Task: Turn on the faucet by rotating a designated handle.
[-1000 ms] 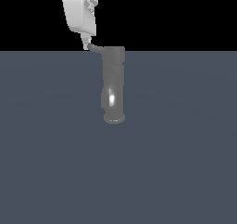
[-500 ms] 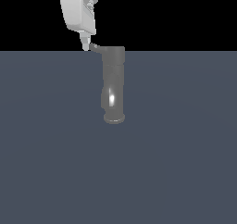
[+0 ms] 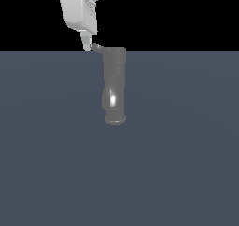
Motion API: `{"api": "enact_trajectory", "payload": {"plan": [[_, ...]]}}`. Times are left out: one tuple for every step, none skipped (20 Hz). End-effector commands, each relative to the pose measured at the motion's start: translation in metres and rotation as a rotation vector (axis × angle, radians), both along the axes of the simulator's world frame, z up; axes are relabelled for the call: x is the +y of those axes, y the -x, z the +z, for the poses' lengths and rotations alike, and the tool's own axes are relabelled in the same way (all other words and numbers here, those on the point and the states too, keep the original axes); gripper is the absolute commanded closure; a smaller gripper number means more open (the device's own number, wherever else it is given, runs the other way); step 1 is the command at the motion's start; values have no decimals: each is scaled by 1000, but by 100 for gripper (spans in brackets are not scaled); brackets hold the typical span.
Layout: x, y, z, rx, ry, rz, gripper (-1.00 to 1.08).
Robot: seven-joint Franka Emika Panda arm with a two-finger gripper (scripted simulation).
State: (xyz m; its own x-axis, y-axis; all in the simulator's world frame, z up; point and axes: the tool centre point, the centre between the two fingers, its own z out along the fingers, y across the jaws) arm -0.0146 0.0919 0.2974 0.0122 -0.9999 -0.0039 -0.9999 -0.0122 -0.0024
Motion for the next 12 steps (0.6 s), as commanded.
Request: {"api": "enact_trajectory", "payload": {"plan": [[-1,0,0,0,1,-2,108],[-7,1,0,0,2,-4,108],[-13,3,0,0,2,-5,108],[-19,4,0,1,2,-7,108],[-25,6,0,1,2,-9,108],[-31,8,0,1,2,-11,108],[-37,9,0,1,2,-13,108],[-43,11,0,1,2,-16,108],[-50,12,0,1,3,-18,108],[-56,14,0,2,3,-20,108],[-62,16,0,2,3,-22,108],[-69,18,0,2,3,-24,108]]}}
